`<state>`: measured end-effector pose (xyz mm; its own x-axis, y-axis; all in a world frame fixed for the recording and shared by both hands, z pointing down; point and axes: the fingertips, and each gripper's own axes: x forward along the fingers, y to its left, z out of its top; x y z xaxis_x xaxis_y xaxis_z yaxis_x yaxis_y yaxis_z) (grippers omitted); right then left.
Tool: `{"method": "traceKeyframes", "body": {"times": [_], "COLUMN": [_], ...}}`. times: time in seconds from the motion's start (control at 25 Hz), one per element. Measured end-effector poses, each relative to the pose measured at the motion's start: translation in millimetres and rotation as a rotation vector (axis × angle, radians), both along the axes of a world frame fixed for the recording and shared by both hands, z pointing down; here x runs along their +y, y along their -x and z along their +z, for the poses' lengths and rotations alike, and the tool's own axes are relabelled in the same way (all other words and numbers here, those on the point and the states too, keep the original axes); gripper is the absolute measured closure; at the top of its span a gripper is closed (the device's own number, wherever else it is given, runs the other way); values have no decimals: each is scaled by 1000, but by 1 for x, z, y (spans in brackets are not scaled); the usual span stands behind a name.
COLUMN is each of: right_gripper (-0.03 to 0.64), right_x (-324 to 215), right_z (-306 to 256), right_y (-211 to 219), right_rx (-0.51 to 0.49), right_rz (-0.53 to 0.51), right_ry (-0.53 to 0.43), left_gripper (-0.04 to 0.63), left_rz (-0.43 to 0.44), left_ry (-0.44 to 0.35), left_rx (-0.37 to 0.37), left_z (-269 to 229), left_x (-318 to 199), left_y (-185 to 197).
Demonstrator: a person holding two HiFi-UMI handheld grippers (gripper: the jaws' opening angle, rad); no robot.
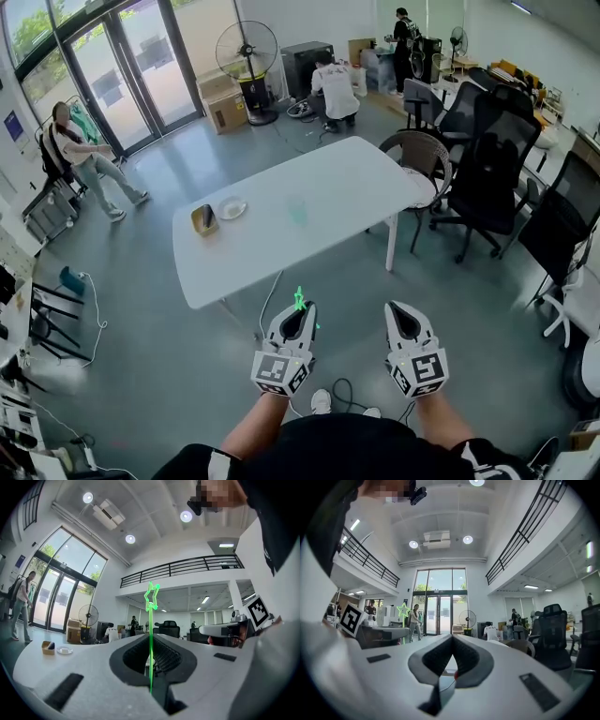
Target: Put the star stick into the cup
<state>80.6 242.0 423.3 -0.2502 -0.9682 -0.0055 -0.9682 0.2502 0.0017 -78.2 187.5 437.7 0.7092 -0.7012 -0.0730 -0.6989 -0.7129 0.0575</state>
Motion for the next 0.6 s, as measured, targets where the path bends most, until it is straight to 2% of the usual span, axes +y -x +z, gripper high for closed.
{"method": "traceKeyframes", "body": {"times": [0.36, 0.6], "right_gripper": [612, 612], "right_x": [-39, -56], "right_z": [-1, 0], "right_y": [49, 78], "right_rx": [-13, -20], "right_rz": [24, 44], "right_ry": [4, 24], "left_gripper": [569, 569], "left_rz": [19, 14], "left_ry": [-5, 24], "left_rx": [-5, 2], "left_z": [0, 7], "left_x": [-35, -57], "left_y": [50, 85]}}
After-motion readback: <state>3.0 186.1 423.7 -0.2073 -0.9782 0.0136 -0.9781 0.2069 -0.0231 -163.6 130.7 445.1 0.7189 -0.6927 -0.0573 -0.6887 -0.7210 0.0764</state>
